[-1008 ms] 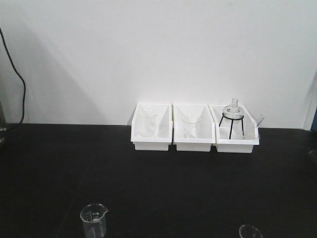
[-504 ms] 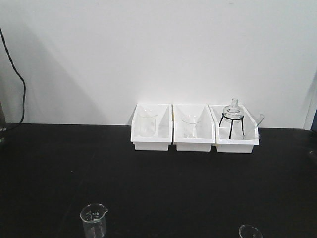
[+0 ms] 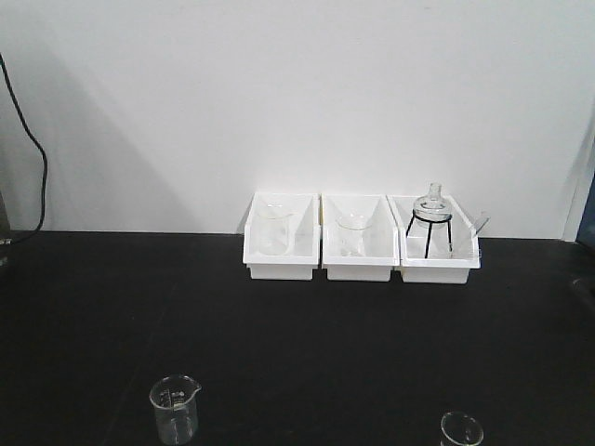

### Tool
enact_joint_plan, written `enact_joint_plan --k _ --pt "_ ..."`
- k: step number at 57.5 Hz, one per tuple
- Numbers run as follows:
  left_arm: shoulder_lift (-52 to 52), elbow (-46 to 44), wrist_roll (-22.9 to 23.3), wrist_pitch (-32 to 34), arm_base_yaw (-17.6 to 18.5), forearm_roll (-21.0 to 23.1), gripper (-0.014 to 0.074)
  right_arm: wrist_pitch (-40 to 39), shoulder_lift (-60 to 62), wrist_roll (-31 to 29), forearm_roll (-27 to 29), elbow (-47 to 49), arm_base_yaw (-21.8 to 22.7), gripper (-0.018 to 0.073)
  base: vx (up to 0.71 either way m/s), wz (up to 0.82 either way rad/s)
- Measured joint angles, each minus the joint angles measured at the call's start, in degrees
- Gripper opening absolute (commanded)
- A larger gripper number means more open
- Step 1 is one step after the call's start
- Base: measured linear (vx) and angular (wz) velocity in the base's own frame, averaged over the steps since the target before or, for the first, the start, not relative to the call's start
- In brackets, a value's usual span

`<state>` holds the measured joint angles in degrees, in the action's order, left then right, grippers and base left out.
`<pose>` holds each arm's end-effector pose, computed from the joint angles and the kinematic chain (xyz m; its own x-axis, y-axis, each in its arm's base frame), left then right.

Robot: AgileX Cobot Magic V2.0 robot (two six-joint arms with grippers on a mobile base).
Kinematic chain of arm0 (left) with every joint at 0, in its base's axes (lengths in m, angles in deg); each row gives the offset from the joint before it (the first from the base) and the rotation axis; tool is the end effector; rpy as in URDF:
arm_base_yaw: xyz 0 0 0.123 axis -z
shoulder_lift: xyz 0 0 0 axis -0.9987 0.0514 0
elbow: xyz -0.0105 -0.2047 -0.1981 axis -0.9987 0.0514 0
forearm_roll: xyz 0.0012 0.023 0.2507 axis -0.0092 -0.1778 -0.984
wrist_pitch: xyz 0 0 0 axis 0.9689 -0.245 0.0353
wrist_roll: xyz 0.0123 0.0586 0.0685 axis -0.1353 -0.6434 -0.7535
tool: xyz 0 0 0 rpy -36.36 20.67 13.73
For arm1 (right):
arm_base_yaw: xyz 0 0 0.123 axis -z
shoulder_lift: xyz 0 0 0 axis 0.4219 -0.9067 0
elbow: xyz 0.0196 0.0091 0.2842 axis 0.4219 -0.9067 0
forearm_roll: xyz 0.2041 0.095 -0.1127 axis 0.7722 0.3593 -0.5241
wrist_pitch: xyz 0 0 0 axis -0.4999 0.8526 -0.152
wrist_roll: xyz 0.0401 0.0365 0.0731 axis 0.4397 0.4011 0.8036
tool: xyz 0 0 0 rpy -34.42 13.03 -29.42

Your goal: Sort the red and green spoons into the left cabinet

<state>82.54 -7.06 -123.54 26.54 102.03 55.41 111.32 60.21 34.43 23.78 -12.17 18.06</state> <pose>0.1104 -0.0364 0.3450 0.0552 0.0268 -0.9981 0.3250 0.9447 0.0433 0.0864 0.0194 0.3625 -0.1115 -0.1222 -0.9862 -0.2295 0.9688 -0.0941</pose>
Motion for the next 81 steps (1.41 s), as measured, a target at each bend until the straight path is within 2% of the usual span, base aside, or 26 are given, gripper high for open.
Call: enact_joint_plan --k 26,81 --pt "0.0 0.0 0.0 0.0 0.0 0.0 -0.0001 0.0 0.0 0.1 0.0 0.0 0.0 -0.0004 -0.15 0.11" --pt "0.0 0.0 0.0 0.0 0.0 0.0 -0.0001 0.0 0.0 0.1 0.0 0.0 0.0 -0.0004 -0.15 0.54"
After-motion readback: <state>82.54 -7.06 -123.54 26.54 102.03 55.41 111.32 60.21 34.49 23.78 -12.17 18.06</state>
